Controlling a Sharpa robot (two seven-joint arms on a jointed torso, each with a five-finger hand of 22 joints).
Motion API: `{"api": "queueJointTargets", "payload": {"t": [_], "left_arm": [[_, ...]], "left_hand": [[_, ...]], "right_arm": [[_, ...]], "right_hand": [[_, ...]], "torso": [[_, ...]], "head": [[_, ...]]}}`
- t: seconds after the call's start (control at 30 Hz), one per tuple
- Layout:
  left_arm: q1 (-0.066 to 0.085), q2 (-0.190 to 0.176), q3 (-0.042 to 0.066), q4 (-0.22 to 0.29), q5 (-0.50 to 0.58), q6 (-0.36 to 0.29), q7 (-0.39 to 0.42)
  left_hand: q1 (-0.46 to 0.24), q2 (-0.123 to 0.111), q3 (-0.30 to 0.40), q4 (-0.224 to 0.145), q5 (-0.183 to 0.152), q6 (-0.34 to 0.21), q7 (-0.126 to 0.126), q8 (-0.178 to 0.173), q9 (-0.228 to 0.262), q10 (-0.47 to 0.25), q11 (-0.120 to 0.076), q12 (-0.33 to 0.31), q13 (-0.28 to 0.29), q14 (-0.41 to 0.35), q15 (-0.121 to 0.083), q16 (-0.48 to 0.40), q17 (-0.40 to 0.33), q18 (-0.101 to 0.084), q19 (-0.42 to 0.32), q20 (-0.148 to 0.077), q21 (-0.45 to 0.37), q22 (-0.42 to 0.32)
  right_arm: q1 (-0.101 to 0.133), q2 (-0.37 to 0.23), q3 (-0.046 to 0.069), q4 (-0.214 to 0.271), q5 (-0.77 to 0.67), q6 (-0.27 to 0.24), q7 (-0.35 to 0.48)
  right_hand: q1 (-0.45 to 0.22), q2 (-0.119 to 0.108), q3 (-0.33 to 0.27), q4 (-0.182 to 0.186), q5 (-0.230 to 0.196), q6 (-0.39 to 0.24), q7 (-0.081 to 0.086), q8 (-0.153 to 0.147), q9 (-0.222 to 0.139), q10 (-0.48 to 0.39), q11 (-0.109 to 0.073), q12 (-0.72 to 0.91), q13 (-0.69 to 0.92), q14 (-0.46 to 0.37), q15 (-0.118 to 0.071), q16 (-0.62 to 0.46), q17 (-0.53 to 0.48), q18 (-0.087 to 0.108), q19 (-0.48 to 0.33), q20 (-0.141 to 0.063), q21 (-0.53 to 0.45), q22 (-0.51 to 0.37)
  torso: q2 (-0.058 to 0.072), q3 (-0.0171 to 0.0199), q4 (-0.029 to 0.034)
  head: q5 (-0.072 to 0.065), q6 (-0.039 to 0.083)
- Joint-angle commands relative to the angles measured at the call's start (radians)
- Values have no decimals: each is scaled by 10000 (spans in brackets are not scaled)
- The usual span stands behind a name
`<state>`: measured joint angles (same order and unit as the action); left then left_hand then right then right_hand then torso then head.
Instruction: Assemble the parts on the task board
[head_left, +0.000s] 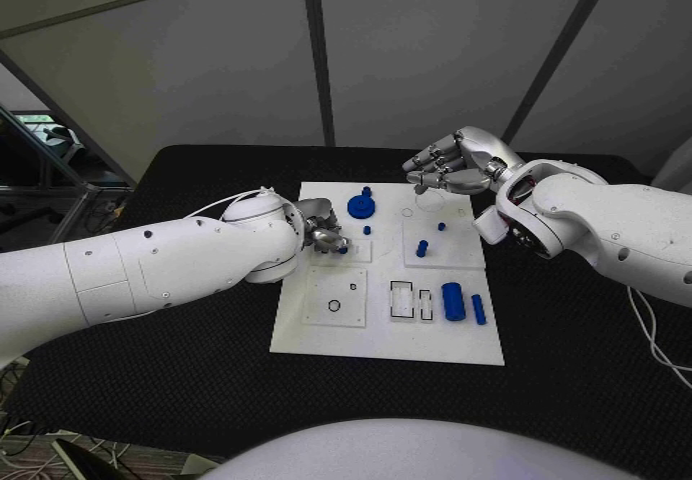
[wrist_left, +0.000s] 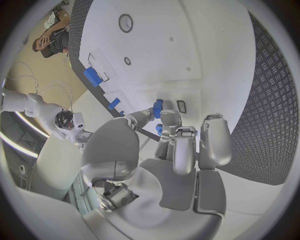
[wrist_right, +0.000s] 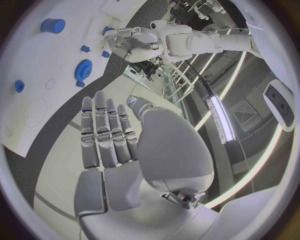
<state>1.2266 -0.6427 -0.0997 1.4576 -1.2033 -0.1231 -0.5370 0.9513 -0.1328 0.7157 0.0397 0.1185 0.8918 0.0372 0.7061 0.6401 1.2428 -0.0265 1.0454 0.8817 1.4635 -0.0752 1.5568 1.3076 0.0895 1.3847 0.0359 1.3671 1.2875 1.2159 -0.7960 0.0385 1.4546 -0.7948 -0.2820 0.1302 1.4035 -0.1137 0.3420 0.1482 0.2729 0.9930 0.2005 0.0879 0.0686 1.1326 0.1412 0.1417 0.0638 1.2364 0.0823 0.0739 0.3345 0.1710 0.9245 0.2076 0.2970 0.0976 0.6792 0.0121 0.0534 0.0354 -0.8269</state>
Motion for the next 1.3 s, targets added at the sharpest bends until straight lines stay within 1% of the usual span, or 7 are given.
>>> {"api": "queueJointTargets", "payload": {"t": [0.03, 0.27, 0.53, 0.63, 0.77, 1.23, 1.3], "left_arm": [[-33, -22, -35, -4, -62, 370, -70], [-32, -25, -35, -6, -62, 433, -69], [-32, -31, -34, -4, -62, 462, -68], [-32, -28, -33, -16, -62, 442, -73], [-32, -18, -32, -52, -62, 404, -76], [-32, 22, -29, -101, -51, 389, -76], [-31, 21, -28, -101, -51, 387, -76]], "left_hand": [[-132, -24, -86, 1, 40, 76, -16, 62, -26, 73, -40, 67, 22, 1027, -70, 28, 2496, -220, 70, -32, 62, 14], [-201, -41, -203, 61, 43, 117, -26, 63, -72, 104, -49, 120, 57, 1034, -77, 45, 2516, -227, 91, -41, 75, 46], [-323, -23, -347, 182, 49, 182, -41, 73, -134, 175, -62, 229, 148, 1054, -88, 93, 2574, -218, 76, -53, 39, 18], [-385, -9, -402, 244, 52, 202, -46, 74, -161, 194, -68, 260, 167, 1057, -93, 102, 2585, -226, 102, -58, 60, 56], [-441, 19, -442, 304, 56, 217, -49, 74, -188, 200, -69, 276, 170, 1058, -98, 103, 2586, -228, 111, -62, 63, 68], [-460, 34, -454, 327, 58, 222, -51, 74, -197, 208, -70, 290, 181, 1059, -99, 105, 2589, -231, 119, -63, 70, 80], [-470, 38, -462, 337, 58, 226, -52, 75, -202, 223, -71, 315, 210, 1064, -100, 119, 2605, -237, 135, -64, 86, 105]], "right_arm": [[17, 7, 7, -4, -11, 106, 79], [16, 11, 7, -8, -11, 111, 83], [16, 8, 7, -10, -11, 112, 83], [16, 8, 6, -8, -11, 112, 84], [16, 7, 6, -9, -11, 114, 83], [16, 9, 6, -15, -11, 123, 84], [16, 8, 6, -14, -11, 125, 83]], "right_hand": [[-83, -4, -8, 51, 47, -9, 67, -37, 17, -53, -11, -35, -8, -43, 49, -55, -9, 115, 25, 78, -41, -9], [-84, 5, -1, 51, 77, -11, 67, -40, 18, -58, -11, -35, -7, -62, 54, -69, -17, 117, 19, 83, -66, -23], [-86, 7, 3, 51, 99, -13, 68, -42, 19, -62, -8, -34, -6, -77, 59, -79, -24, 117, 14, 88, -85, -34], [-93, 6, 4, 53, 117, -15, 71, -45, 20, -65, -5, -32, -6, -98, 67, -89, -33, 117, 6, 95, -110, -47], [-97, 6, 6, 54, 131, -17, 73, -46, 21, -67, -3, -31, -5, -114, 73, -96, -40, 117, -1, 99, -128, -57], [-96, 4, 15, 47, 163, -19, 75, -50, 24, -74, 1, -28, -5, -161, 88, -111, -60, 118, -18, 111, -178, -84], [-95, 3, 16, 45, 166, -19, 76, -50, 24, -75, 2, -28, -5, -168, 90, -113, -63, 118, -21, 113, -185, -88]], "torso": [[-1, 0, 2], [-8, 3, 2], [-5, 1, -6], [-3, -5, -8], [-4, -1, -1], [2, -2, -1], [2, -4, -1]], "head": [[13, -23], [12, -34], [9, -12], [12, -7], [1, 4], [-25, -23], [-31, -8]]}}
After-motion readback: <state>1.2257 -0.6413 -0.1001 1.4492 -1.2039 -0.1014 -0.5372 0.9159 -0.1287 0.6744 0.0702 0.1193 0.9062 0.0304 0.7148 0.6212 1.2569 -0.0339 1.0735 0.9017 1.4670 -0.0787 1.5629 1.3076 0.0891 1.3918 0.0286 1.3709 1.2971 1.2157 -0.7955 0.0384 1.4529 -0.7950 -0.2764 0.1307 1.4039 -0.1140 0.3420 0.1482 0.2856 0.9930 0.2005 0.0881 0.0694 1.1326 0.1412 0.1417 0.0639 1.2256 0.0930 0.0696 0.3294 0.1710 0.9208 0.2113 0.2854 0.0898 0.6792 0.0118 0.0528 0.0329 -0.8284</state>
